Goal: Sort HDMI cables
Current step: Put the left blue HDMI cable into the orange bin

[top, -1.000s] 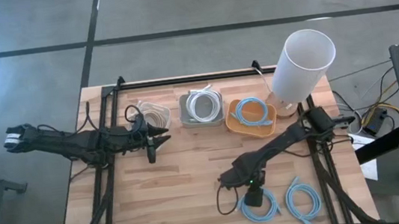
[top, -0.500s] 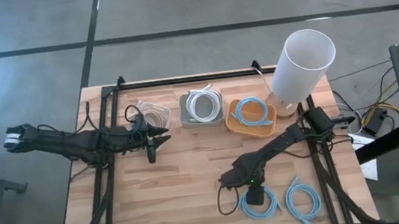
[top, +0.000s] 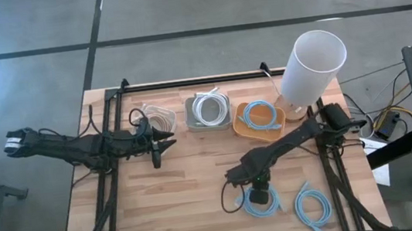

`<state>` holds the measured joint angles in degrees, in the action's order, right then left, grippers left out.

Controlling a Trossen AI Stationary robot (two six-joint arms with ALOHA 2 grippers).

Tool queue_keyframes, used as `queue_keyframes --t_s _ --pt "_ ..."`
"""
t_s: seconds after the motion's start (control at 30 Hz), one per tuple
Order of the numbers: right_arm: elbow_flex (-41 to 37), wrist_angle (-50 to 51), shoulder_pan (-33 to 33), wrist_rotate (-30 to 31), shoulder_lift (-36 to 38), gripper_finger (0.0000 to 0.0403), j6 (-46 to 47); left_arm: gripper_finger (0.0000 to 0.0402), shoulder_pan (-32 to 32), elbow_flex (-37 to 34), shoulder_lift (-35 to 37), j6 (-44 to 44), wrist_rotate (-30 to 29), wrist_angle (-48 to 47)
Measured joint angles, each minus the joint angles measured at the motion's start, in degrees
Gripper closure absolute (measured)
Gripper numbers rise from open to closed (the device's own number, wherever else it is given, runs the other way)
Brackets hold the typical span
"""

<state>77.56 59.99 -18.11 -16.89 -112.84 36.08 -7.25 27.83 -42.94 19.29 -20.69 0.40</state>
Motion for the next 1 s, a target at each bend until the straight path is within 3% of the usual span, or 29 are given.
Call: queue_keyframes --t_s 0.13,0.4,0.5,0.73,1.0 --pt "0.0 1.8 1.1 8.5 5.3 0.0346 0.3 0.0261 0.0 0.0 0.0 0.0 0.0 0.0" --pt "0.0 7.8 4.8 39.3 14.9 0.0342 3.8 0.0261 0.0 0.0 0.0 -1.2 -0.7 0.1" --pt "0.0 8.6 6.7 46.7 17.5 0.0342 2.8 0.0261 0.0 0.0 0.0 -1.2 -0.8 0.1" --pt "0.0 10.6 11.9 53.2 22.3 0.0341 0.3 0.0261 0.0 0.0 0.0 -1.3 -0.8 0.0" --pt "-1.3 13.6 17.8 54.7 22.5 0.034 0.3 0.0261 0.0 0.0 0.0 -1.3 -1.4 0.0"
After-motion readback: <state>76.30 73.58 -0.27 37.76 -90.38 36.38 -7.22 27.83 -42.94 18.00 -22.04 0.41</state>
